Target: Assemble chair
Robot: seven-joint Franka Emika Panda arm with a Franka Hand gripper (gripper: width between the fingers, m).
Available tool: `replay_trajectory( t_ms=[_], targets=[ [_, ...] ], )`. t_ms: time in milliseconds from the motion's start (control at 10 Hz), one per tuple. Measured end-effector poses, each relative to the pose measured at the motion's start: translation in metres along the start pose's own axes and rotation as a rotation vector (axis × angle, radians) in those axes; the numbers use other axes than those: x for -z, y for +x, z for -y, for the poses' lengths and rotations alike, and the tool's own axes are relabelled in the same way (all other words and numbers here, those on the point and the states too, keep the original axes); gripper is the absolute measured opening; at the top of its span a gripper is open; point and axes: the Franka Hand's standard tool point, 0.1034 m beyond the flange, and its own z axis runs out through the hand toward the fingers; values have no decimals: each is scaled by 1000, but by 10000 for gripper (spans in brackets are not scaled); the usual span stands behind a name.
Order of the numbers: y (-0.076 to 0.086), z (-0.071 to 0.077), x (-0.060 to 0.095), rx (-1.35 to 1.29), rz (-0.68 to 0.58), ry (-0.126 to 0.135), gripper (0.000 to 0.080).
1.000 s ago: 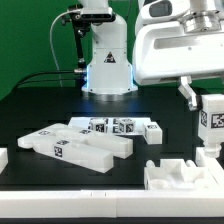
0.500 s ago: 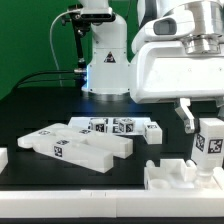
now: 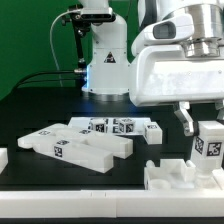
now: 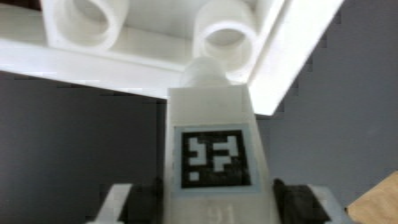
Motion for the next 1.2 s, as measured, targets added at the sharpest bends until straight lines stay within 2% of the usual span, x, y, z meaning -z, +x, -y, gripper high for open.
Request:
replay_trajectory(
  t_ms=[300, 700, 1200],
  targets=[
    [-6, 6, -4, 5, 10, 6, 288],
    [-18, 6, -17, 9, 10, 3, 288],
    [-16, 6, -19, 10, -11, -1, 288]
  ],
)
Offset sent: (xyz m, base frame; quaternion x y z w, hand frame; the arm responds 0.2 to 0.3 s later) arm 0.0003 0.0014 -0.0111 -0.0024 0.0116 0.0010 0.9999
